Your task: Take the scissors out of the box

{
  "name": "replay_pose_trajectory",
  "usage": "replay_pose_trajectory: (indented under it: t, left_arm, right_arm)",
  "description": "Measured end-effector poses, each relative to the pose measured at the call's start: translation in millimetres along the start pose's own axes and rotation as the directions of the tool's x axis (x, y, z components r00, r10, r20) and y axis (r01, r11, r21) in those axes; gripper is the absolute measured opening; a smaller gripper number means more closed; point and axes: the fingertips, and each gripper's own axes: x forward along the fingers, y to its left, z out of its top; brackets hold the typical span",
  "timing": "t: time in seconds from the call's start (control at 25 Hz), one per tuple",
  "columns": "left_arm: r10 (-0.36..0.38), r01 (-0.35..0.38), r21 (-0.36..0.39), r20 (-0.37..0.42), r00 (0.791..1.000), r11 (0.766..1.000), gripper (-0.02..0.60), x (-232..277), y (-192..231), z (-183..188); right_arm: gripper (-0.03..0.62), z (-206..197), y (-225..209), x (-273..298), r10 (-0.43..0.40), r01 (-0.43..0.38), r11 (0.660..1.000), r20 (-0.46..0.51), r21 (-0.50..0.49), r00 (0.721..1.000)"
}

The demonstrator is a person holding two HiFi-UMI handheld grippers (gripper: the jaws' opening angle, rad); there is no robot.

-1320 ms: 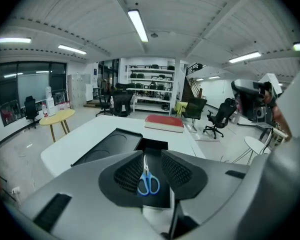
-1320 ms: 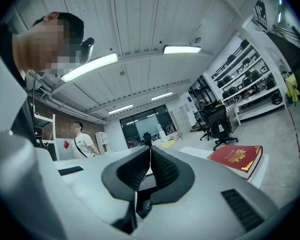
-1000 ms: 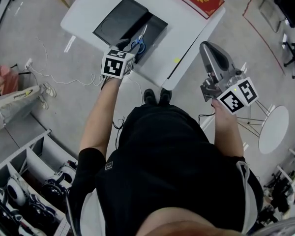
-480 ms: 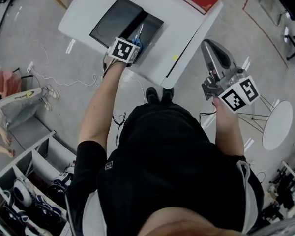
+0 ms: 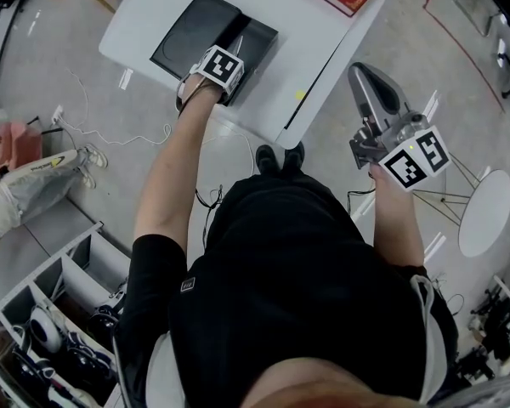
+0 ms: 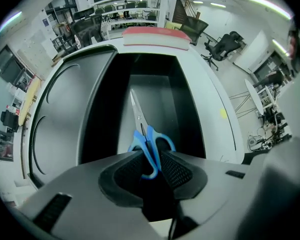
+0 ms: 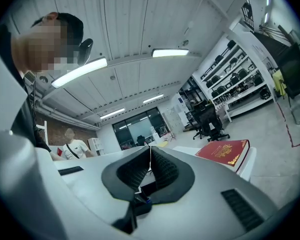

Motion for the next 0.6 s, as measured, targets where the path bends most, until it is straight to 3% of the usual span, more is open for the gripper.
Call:
replay_pose_trajectory:
  t: [0.36, 0.6]
  left_arm:
    - [-0.020, 0.020, 0.000, -0.133, 0.991, 1.000, 0.124, 11, 4, -11]
    - [0.020, -0.020, 0.006, -0.071, 0.997, 1.000, 0.099, 4, 7, -7]
  right_arm:
    - [0.029, -3, -11, -8, 0.000, 0.000, 1.000, -0.006, 0.008, 1.000]
    - [0.029, -9, -16, -11, 0.020, -0.019, 1.000, -0.029, 0.020, 0.999]
